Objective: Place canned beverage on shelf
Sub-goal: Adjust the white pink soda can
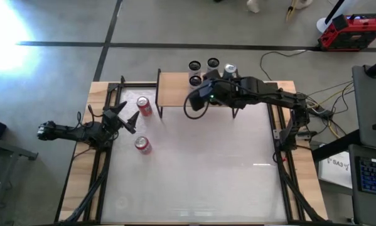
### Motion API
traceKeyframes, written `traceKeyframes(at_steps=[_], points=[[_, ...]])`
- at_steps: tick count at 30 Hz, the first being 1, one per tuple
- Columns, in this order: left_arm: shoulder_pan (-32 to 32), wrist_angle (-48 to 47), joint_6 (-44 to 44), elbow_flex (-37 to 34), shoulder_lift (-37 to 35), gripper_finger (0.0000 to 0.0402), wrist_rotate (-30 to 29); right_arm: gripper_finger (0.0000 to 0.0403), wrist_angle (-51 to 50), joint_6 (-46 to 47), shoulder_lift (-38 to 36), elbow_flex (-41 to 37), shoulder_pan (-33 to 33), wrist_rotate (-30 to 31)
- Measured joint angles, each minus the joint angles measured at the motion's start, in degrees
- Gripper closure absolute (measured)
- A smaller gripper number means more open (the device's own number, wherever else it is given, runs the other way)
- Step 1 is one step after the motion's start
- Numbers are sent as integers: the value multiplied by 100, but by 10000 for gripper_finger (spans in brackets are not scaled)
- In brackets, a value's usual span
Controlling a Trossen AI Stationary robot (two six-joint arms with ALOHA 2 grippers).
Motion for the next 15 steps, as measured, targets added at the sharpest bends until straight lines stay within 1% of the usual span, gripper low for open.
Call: traceKeyframes(at_steps=[4,11,15], points=[[2,0,-1,-2,-1,3,0,32,194,139,0,0,0,-63],[0,1,0,0,1,3,0,32,160,448,59,0,-49,-236],[2,0,1,0,1,3,0,32,85,555,81,0,-170,-617]])
